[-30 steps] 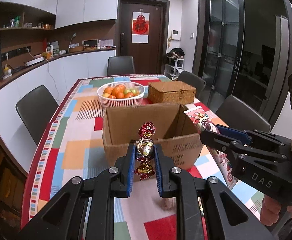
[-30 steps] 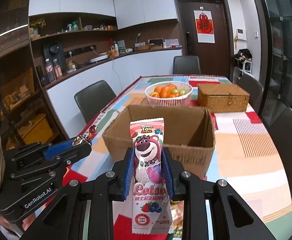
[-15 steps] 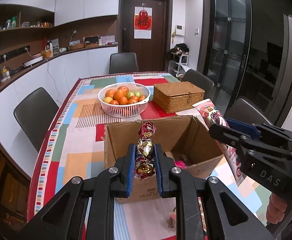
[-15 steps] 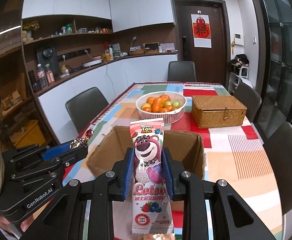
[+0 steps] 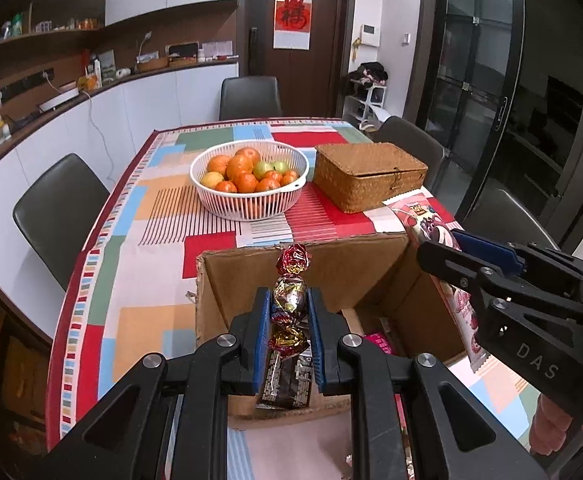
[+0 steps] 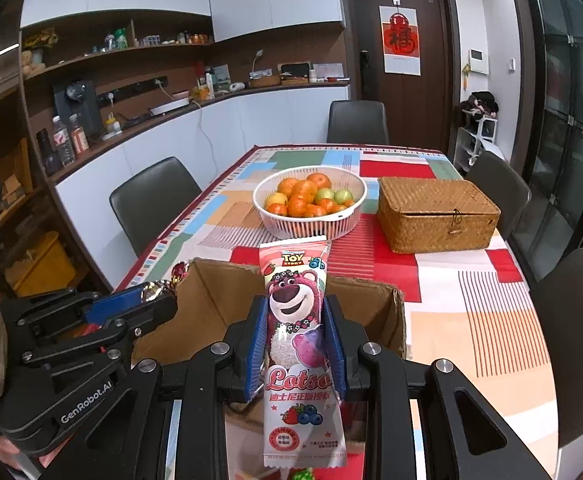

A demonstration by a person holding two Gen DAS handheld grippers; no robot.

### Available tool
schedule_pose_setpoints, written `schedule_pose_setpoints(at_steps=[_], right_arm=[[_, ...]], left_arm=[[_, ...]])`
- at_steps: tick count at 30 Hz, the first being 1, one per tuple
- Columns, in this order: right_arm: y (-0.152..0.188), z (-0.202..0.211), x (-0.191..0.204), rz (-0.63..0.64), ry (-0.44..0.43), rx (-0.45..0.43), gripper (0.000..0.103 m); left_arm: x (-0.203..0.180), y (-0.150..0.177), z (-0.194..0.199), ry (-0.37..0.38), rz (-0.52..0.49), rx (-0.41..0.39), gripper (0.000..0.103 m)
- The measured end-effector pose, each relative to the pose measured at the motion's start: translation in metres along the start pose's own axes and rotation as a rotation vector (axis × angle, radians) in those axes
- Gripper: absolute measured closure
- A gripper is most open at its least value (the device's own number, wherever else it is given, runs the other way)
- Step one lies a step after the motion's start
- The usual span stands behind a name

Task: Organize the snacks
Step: 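Open both tools to drop the candy and Lotso bar into the box, then move both tools back to the snacks beside the box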

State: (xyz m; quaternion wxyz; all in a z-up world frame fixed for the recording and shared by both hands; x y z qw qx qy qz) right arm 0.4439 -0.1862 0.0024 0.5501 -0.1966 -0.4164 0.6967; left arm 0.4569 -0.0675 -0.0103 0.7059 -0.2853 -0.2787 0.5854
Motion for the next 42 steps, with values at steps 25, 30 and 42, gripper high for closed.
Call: schedule_pose_setpoints(at_steps=[25, 30, 42], right_arm=[[0.047, 0.079, 0.015, 0.052, 0.053, -0.124, 0.032], [0.074, 0.090, 0.025, 0.063, 0.035, -0.104, 0.032], [0.152, 0.084, 0.031, 0.075, 0.033, 0.047, 0.032]], left_arm=[[-0.015, 0.055, 0.091, -0.011, -0.084, -0.175, 0.046], [-0.019, 0.079, 0.104, -0.019, -0.107, -0.186, 0.045], [-0.027, 0.157, 0.090, -0.005, -0.147, -0.078, 0.045]])
Point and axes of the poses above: each gripper's, at about its wrist camera, not at the fingertips, and z roughly against the way its jaws point, x to its left, y to its underside, the point moved 8 cm from there along -z, roughly the way its jaws point, and after that the axes turned 9 degrees about -y, right-handed, at the moved point
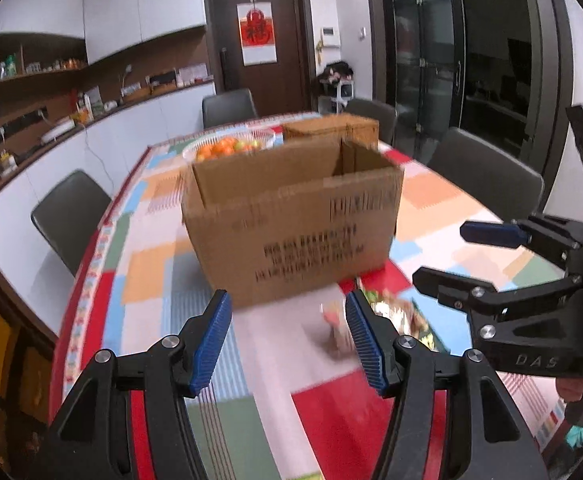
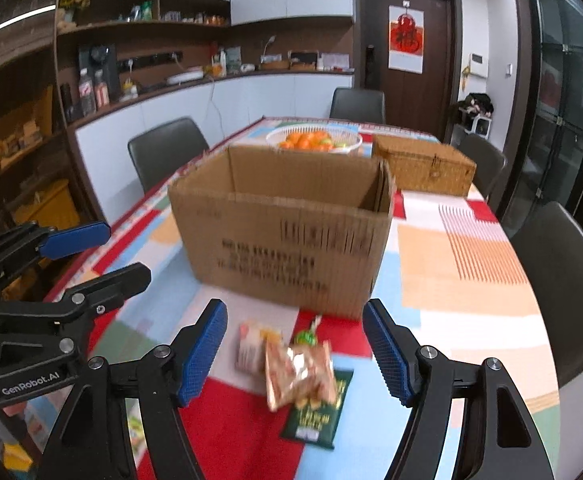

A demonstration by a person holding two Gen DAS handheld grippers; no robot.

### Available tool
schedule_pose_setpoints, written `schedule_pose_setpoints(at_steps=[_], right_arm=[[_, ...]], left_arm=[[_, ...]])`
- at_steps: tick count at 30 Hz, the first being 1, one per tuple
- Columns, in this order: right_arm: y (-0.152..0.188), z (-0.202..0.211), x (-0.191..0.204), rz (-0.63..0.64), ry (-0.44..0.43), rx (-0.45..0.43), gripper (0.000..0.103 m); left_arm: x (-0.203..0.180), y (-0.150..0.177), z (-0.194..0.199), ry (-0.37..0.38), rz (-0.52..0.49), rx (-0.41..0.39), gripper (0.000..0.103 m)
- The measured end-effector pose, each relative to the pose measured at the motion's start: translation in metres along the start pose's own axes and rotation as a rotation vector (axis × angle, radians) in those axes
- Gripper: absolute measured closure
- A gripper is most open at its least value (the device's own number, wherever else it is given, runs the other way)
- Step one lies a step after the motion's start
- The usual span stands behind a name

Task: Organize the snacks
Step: 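Move both tools back to the snacks beside the box, then grasp the white DENMA packet with the left tool while the right grasps the Fortune biscuits packet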

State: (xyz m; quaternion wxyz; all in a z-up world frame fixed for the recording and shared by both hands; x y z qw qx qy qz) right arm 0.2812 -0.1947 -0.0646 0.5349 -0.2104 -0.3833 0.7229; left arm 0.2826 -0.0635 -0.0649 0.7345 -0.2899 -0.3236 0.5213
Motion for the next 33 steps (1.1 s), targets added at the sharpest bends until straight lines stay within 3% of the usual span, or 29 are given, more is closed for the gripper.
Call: schedule_pose_setpoints(at_steps=[6, 15, 33], right_arm=[[0.032, -0.015, 0.006, 0.023, 0.009, 0.086, 0.032], [0.063, -0.042, 0.002, 0.031, 0.024, 0.194, 0.032], [0.077, -0.078, -0.024, -0.024, 0.040, 0.278, 0.034]], left_arm=[[-0.008, 0.033, -0.016, 0.039, -0.011, 0.067, 0.045], [-0.021, 0.050, -0.048, 0.125, -0.034, 0.138, 0.045], [-0.047, 0.046, -0.095, 0.268, -0.055, 0.234, 0.046]])
Point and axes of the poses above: each gripper's, at about its wrist camera, not at the fingertips, and z roughly against the way its jaws point, x to its left, y to its underside, the point moved 8 cm from there along -z, roughly the way its jaws point, and after that the axes turned 9 degrees about -y, right-handed, at the moved point
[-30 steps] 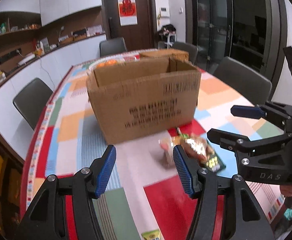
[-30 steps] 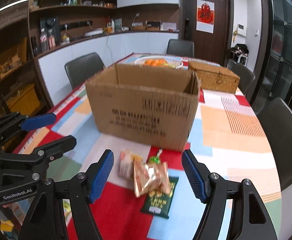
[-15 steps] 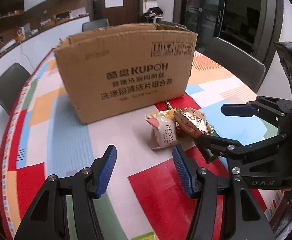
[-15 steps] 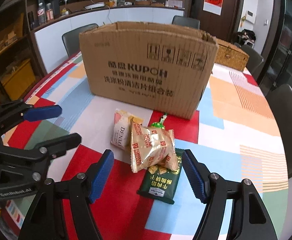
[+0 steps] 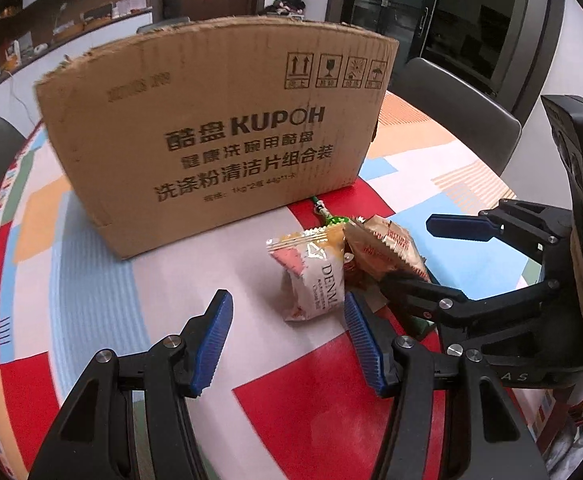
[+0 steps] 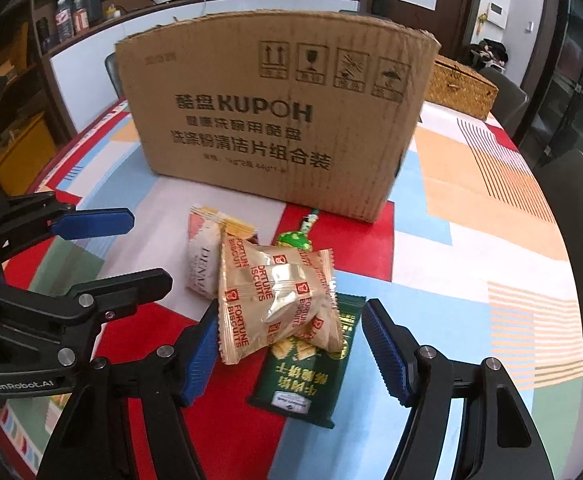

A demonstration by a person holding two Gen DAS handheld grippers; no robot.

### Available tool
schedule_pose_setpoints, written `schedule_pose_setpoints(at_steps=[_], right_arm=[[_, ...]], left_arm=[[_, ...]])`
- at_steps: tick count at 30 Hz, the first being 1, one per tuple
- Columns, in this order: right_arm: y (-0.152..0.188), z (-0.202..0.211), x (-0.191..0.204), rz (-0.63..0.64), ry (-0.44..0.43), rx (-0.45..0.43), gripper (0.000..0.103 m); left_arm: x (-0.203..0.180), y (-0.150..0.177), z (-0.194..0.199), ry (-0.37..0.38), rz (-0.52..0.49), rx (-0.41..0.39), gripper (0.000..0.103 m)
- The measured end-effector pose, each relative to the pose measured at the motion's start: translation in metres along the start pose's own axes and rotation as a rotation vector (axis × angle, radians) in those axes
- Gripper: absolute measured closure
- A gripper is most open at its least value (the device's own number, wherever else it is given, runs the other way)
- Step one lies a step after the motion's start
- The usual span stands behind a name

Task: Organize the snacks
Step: 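Grasp the white DENMA packet with the left tool while the right grasps the Fortune biscuits packet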

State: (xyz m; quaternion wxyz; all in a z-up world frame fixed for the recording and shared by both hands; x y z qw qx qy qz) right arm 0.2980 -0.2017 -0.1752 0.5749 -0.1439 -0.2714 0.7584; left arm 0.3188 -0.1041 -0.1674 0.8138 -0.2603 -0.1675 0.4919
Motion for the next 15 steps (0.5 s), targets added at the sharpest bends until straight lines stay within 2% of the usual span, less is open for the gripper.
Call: schedule_pose_setpoints(at_steps=[6, 11, 15], right_arm=[[-0.001, -0.005, -0.015, -0.036, -0.008, 0.006, 0.045], [-0.002, -0.010, -0.026, -0.065, -0.028, 0.011, 0.056], [-0.002, -0.013, -0.028, -0.072, -0.043, 0.012, 0.063]], left_arm=[[-0.011, -0.009, -0.018, 0.050, 0.011, 0.038, 0.046], [-0.014, -0.013, -0.029, 0.049, 0.030, 0.058, 0.047], [-0.015, -0.013, -0.035, 0.047, 0.046, 0.078, 0.058]])
Point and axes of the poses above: each gripper's, at about its wrist camera, not at the fingertips, and z roughly against the way its jaws point, x to its left, y to its underside, the point moved 8 cm from there along -z, roughly the way its jaws point, and after that the axes turned 9 degrees about -y, right-handed, at the moved point
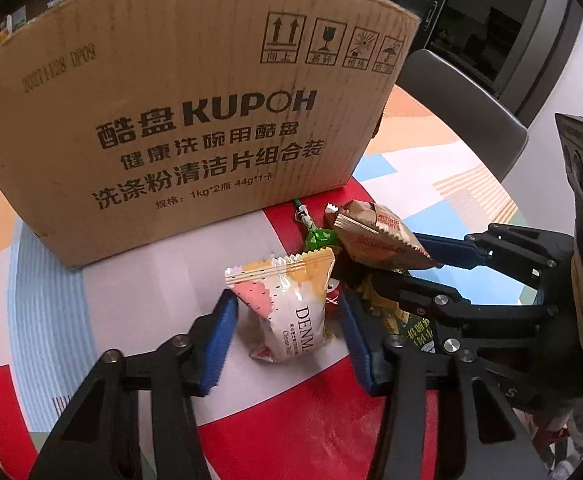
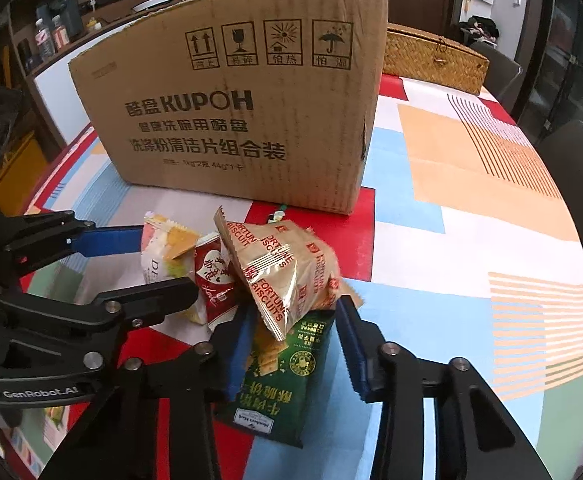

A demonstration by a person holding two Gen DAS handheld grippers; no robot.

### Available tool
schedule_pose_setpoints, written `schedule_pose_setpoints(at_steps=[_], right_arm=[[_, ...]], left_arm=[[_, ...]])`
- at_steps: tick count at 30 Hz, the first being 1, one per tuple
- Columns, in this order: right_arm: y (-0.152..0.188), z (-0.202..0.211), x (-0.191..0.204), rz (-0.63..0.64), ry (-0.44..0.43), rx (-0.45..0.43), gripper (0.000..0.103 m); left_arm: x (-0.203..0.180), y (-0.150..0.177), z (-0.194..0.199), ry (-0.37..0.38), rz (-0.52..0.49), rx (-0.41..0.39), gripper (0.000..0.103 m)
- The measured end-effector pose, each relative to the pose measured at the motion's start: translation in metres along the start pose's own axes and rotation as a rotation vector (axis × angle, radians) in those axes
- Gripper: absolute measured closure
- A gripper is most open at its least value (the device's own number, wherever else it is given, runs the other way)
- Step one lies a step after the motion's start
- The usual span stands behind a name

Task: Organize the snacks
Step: 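Grasp the white DENMA packet with the left tool while the right grasps the Fortune biscuits packet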

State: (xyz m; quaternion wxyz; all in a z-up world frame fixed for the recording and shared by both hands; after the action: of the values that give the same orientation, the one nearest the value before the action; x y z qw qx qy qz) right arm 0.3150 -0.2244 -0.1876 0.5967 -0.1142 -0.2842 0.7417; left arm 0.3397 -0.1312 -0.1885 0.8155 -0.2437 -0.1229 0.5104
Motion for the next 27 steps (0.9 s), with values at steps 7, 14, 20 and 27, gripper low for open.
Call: schedule_pose_setpoints(at_steps=[7, 14, 20, 27], right_arm=[[-0.005, -0.004, 0.001, 0.021, -0.013, -0.007, 0.064], [-0.014, -0.003, 0.001, 0.062, 0.034, -0.014, 0.053], [-0.021, -0.009, 0.005, 0.137, 0.093, 0.005, 0.050], [-0.029, -0.016, 0.011, 0.196, 0.134, 0.017, 0.058]], left_arm=[[0.004, 0.000, -0.006, 0.007, 0.037, 0.019, 0.069], [0.007, -0.002, -0.002, -0.005, 0.057, 0.012, 0.073], [0.014, -0.005, 0.002, -0.008, 0.079, 0.009, 0.073], [0.021, -0.008, 0.005, -0.022, 0.094, 0.006, 0.073]])
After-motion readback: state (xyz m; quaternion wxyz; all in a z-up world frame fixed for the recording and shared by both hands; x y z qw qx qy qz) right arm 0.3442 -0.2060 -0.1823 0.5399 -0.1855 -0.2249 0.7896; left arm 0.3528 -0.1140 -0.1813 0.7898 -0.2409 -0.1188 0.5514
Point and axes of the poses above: each gripper's, at about its wrist camera, not at the fingertips, and z roughly against the way its jaws point, x to its left, y to its underside, the point moved 8 cm from there along -z, roughly the way its jaws point, and after that the axes turned 9 degrees about -y, right-handed, at the moved point
